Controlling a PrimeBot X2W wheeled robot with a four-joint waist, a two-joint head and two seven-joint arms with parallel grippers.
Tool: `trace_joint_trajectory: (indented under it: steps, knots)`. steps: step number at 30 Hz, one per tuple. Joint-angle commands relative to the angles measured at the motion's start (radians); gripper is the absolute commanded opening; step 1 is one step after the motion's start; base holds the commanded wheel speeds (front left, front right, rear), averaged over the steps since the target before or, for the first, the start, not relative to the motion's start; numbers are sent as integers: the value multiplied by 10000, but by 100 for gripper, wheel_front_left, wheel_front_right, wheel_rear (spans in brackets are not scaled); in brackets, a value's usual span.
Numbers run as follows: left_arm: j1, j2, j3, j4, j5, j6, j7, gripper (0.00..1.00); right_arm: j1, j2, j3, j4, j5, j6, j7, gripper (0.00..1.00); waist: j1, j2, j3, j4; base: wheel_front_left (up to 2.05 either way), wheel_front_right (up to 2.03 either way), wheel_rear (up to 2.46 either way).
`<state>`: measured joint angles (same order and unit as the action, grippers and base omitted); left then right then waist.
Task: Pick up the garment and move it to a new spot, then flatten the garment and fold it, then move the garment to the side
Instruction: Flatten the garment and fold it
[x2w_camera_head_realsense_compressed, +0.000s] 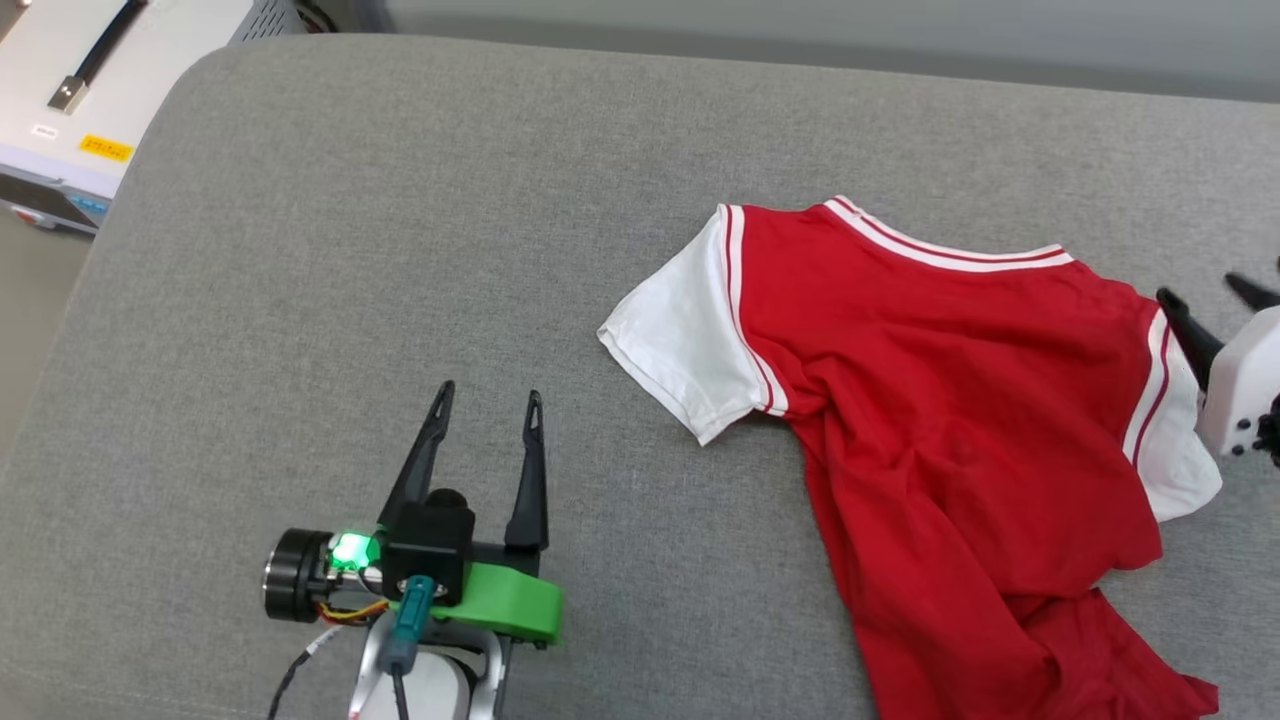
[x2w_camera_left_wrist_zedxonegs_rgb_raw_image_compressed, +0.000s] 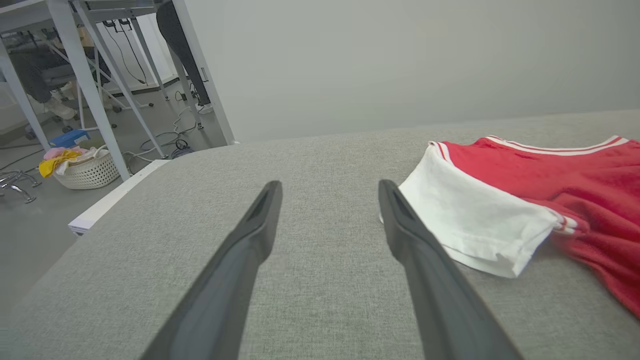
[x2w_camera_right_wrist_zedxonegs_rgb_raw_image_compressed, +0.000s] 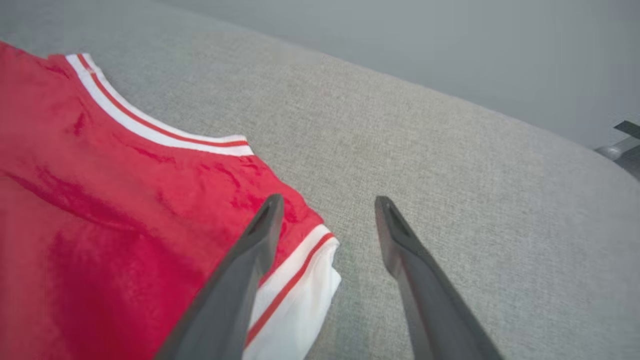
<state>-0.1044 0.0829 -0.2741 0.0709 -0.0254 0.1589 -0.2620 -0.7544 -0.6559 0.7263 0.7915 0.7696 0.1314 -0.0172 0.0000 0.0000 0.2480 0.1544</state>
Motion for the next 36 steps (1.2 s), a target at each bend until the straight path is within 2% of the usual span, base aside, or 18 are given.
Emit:
trace_joint_trajectory:
  steps: [1, 5, 8, 16, 20, 23, 27, 34, 36]
  knots:
    - [-216, 156, 120, -30, 67, -99, 2, 100, 52, 119, -337, 103, -221, -7, -662, 100, 0, 0, -213, -131, 0, 0, 0]
    - [-544, 466, 418, -154, -99, -401, 2, 100, 339, 477, -1197, 35, -852, -7, -1954, 100, 0, 0, -424, -388, 0, 0, 0]
    - [-954, 749, 660, -182, -269, -805, 2, 100, 734, 806, -2002, -450, -1355, -7, -2298, 100, 0, 0, -478, -604, 0, 0, 0]
    - [-2875, 1750, 659, 641, -577, -2397, 3, 100, 3087, 2084, -4700, -3438, -3206, -7, -2435, 100, 0, 0, -311, -1134, 0, 0, 0]
    - [-4111, 2167, 239, 1325, -1074, -2791, 451, 100, 4509, 3022, -5862, -5209, -4033, -7, -2220, 100, 0, 0, -196, -1341, 0, 0, 0]
    - [-4956, 2377, -259, 1723, -2028, -2879, 1465, 100, 5454, 3568, -6569, -6349, -4562, -7, -1810, 100, 0, 0, -95, -1498, 0, 0, 0]
    - [-5968, 2992, -1556, 1840, -3613, -2890, 3223, 100, 6279, 4055, -7072, -7412, -4952, -7, -1358, 100, 0, 0, 25, -1689, 0, 0, 0]
    - [-7566, 3900, -3522, 2262, -6724, -2893, 7213, 100, 6621, 4445, -7240, -8303, -5311, -7, -992, 100, 0, 0, 307, -1934, 0, 0, 0]
    - [-7883, 4077, -3982, 2412, -7286, -2894, 8004, 100, 6579, 4487, -7203, -8408, -5389, -7, -954, 100, 0, 0, 412, -2001, 0, 0, 0]
